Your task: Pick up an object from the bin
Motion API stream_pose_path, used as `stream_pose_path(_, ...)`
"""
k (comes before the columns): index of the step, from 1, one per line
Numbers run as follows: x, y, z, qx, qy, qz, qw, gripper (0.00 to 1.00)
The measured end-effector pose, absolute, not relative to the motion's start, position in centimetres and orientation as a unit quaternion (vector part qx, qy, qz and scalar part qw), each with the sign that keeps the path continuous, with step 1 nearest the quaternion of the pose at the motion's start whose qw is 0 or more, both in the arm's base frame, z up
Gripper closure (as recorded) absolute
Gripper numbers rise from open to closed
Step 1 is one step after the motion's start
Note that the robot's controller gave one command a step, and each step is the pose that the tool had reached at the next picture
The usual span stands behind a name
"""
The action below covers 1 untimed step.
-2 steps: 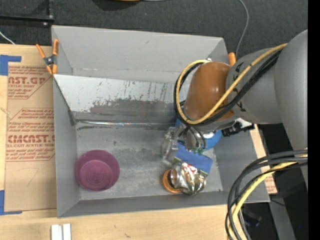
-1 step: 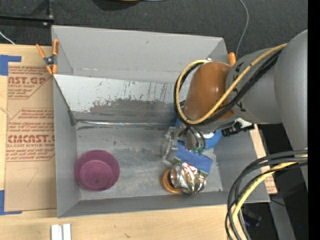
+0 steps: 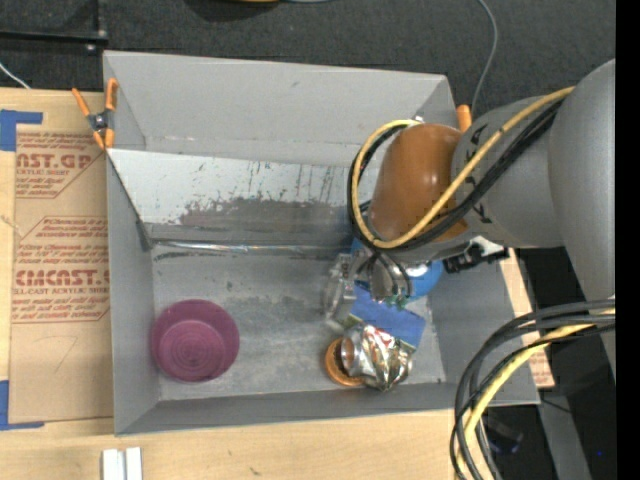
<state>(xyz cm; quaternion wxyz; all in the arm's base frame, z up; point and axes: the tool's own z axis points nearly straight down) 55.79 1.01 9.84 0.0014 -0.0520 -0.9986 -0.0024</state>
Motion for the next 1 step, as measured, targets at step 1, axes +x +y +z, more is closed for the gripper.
stream_pose_path(1,55.80,1.01,9.84,-0.052,-0.999,-0.002,0.001,1.00)
